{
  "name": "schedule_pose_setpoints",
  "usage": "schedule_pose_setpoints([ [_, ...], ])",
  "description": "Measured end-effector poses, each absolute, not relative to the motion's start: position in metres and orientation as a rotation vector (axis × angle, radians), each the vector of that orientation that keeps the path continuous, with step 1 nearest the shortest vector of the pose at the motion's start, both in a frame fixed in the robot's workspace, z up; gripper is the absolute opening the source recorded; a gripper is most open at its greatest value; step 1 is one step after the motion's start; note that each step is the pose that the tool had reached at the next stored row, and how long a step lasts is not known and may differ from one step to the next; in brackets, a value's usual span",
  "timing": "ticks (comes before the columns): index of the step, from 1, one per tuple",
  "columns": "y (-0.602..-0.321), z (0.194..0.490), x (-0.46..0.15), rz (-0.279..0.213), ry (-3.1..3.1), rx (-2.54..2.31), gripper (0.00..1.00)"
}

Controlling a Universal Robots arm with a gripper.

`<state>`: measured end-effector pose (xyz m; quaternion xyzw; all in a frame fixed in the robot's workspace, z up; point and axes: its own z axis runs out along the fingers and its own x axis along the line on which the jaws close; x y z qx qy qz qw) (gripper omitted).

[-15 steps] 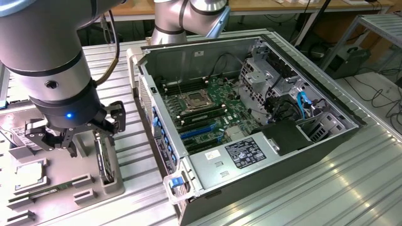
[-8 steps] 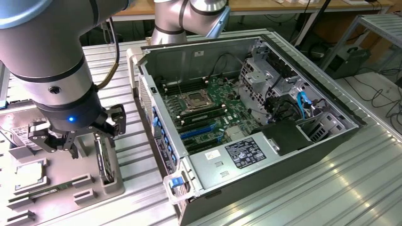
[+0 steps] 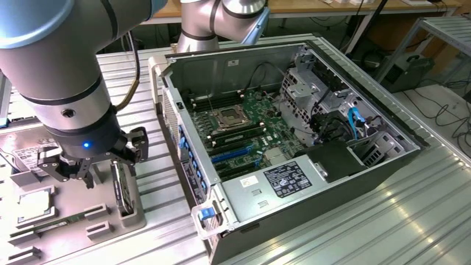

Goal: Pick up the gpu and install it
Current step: 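Pick up the gpu and move the gpu toward the slot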

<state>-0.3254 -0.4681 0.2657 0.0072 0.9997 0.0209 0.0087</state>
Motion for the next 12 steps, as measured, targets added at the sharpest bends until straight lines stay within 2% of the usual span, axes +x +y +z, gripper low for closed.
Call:
schedule_pose_setpoints([
  [12, -0.4654, 0.2634, -0.3255, 0.065, 3.123, 0.024, 0.72],
])
